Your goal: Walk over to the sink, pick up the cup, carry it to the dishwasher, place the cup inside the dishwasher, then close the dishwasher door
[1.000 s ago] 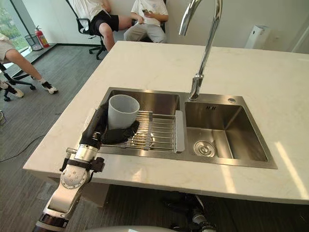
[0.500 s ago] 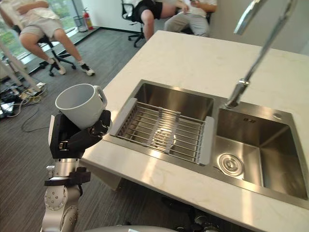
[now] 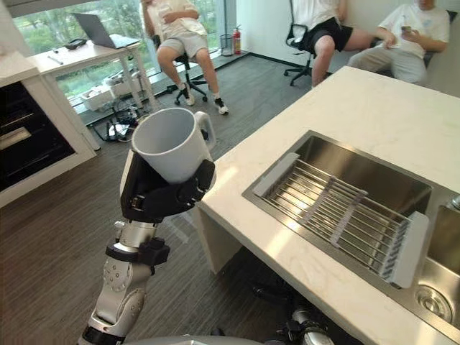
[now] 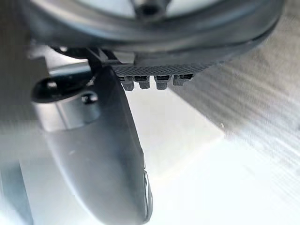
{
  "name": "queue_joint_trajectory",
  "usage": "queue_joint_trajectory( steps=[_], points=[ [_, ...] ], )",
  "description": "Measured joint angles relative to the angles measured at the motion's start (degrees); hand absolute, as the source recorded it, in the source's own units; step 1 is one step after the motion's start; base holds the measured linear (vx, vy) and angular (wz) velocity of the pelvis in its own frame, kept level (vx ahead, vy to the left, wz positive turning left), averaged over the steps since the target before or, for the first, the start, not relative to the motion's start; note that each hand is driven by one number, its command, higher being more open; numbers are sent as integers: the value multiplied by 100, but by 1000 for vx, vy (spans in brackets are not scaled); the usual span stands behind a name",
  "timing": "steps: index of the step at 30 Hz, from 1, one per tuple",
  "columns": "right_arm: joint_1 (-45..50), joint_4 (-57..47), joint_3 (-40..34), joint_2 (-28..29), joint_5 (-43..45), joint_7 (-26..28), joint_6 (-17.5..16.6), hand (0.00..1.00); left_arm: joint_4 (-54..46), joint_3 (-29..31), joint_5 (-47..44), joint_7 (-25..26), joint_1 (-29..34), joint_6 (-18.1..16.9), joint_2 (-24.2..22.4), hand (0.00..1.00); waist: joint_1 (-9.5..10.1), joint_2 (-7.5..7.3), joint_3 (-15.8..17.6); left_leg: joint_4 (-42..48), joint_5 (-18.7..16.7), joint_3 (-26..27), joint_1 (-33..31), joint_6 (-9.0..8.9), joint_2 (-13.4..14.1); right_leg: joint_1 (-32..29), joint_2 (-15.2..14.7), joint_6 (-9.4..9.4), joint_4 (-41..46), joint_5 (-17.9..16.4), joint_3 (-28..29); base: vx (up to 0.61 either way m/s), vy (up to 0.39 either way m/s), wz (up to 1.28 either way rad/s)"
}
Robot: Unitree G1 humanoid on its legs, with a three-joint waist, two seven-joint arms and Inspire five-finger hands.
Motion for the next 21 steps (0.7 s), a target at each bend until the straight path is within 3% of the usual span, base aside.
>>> queue_joint_trajectory(
  steps=[3, 5, 7, 12, 13, 14, 16, 21],
  points=[
    [3, -15, 169, -4, 0, 40, 0, 100, 184, -74, 183, 240, 1, 145, 1, 0, 18, -7, 5, -79, 33, -362, 13, 16, -182, -109, 633, 23, -767, -133, 550, 103, 41, 65],
    [9, -37, 276, -1, 2, 39, 0, 100, 210, -180, 193, 223, 4, 293, 3, 0, 13, -17, 9, -76, 76, -640, 28, 86, -320, -222, 881, -35, -930, -164, 903, 144, 8, 76],
    [8, -51, 319, -4, 9, 33, 1, 100, 211, -238, 190, 96, 36, 358, -1, 0, 12, -22, 14, -73, 127, -896, 79, 169, -416, -215, 902, -86, -1044, -185, 974, 141, -5, 83],
    [-60, -139, 441, 23, 13, 42, -10, 100, 194, -140, 157, -252, 421, 339, -18, 0, 125, -24, -13, -161, 76, -1343, 191, 91, -519, 94, 918, -160, -1730, 33, 871, 112, -25, 50],
    [-73, -139, 441, 38, 15, 43, -23, 100, 194, -144, 122, -350, 533, 339, -17, 0, 191, -17, -28, -169, -31, -1319, 207, 64, -485, 194, 933, -122, -1812, 71, 836, 90, -70, 13],
    [-79, -136, 442, 64, 16, 37, -31, 100, 201, -151, 86, -437, 593, 339, -3, 0, 188, -35, -42, -64, -269, -934, 195, 84, -349, 309, 937, -114, -1921, 90, 785, 64, -76, 15],
    [-90, -126, 444, 67, 16, 22, -54, 100, 206, -154, 59, -567, 602, 339, 3, 0, 195, -31, -82, 177, -315, -545, 142, 15, -226, 392, 948, -115, -2012, 92, 767, 95, -89, 6],
    [-29, -118, 484, 127, 30, -64, -65, 100, 204, -193, -50, -688, 605, 363, 0, 0, 141, -25, -134, 387, -308, -557, 35, 7, -239, 508, 936, -119, -2213, 88, 723, 107, -63, 13]
  ],
)
